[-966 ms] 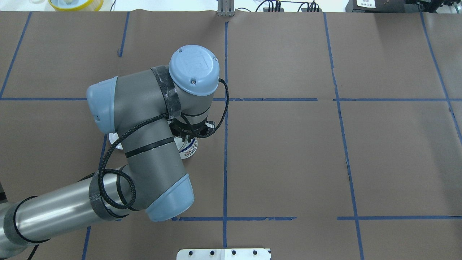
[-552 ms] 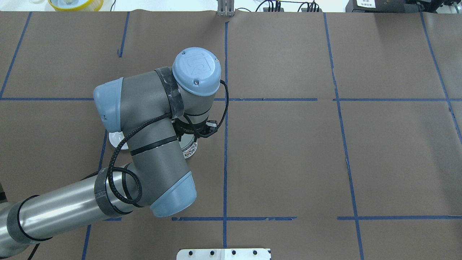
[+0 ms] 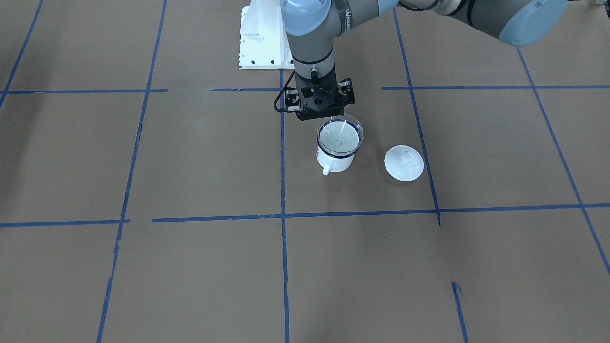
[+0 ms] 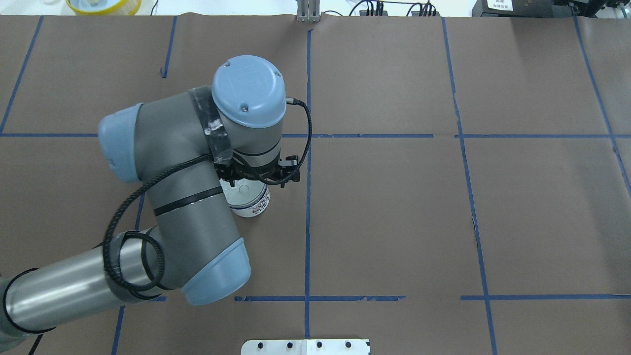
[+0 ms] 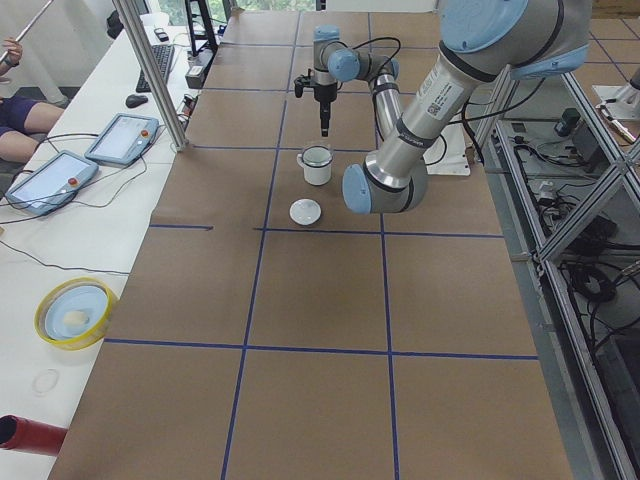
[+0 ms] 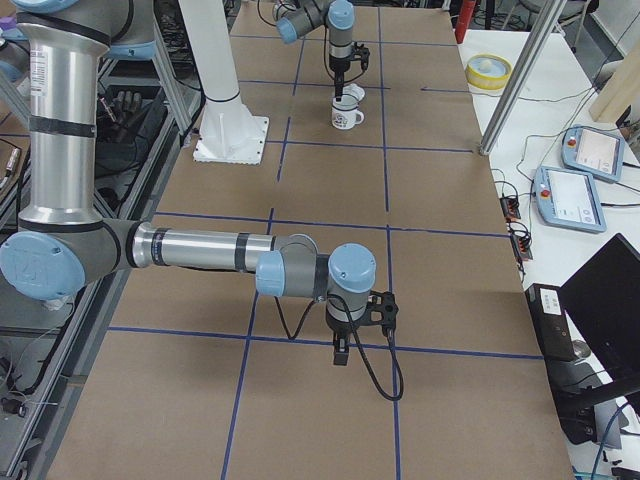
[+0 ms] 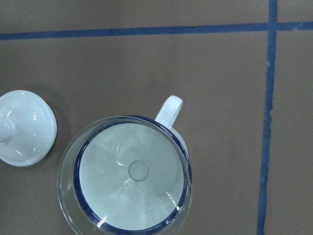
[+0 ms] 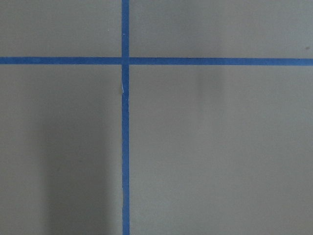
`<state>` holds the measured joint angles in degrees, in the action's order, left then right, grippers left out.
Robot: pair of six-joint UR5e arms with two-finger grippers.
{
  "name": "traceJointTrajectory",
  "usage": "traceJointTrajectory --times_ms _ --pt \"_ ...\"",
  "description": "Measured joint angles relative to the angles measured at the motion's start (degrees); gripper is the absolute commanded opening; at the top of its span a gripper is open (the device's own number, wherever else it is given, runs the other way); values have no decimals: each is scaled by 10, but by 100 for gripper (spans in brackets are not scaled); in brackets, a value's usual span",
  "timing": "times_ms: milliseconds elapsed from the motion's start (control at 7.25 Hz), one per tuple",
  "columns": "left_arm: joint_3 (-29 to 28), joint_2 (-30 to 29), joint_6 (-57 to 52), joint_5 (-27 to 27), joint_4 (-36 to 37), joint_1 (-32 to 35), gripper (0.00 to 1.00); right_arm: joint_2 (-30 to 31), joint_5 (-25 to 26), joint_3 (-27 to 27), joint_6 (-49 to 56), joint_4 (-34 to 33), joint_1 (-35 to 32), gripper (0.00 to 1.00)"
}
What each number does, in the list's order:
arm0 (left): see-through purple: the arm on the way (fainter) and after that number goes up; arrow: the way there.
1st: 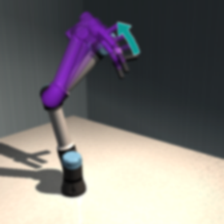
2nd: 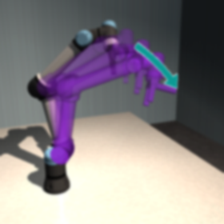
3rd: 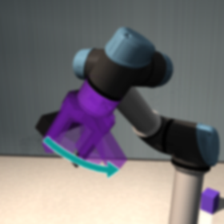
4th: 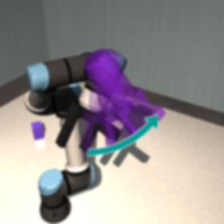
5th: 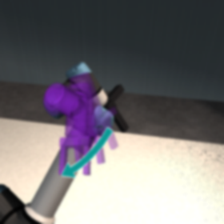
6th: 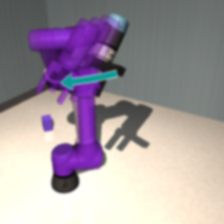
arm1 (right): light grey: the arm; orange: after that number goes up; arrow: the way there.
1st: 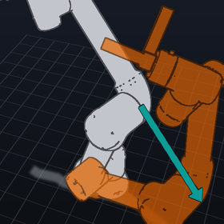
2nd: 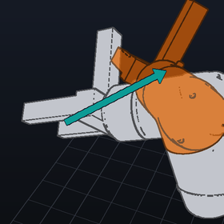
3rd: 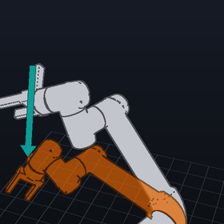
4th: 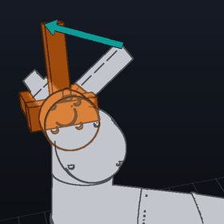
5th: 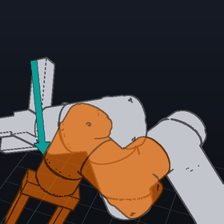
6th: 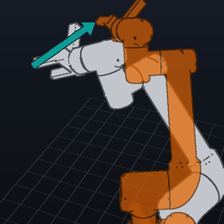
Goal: Place funnel on cup
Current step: 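Open the left gripper and withdraw it from the funnel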
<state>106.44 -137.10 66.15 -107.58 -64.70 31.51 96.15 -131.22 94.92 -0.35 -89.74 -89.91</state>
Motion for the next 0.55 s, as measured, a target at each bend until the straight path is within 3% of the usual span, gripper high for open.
traceJointTrajectory --times_ms 276,552 --pt "47 25 -4 -12 -31 51 100 0 0 0 0 0 0 100" --pt "99 87 -79 -82 -40 177 100 0 0 0 0 0 0 100"
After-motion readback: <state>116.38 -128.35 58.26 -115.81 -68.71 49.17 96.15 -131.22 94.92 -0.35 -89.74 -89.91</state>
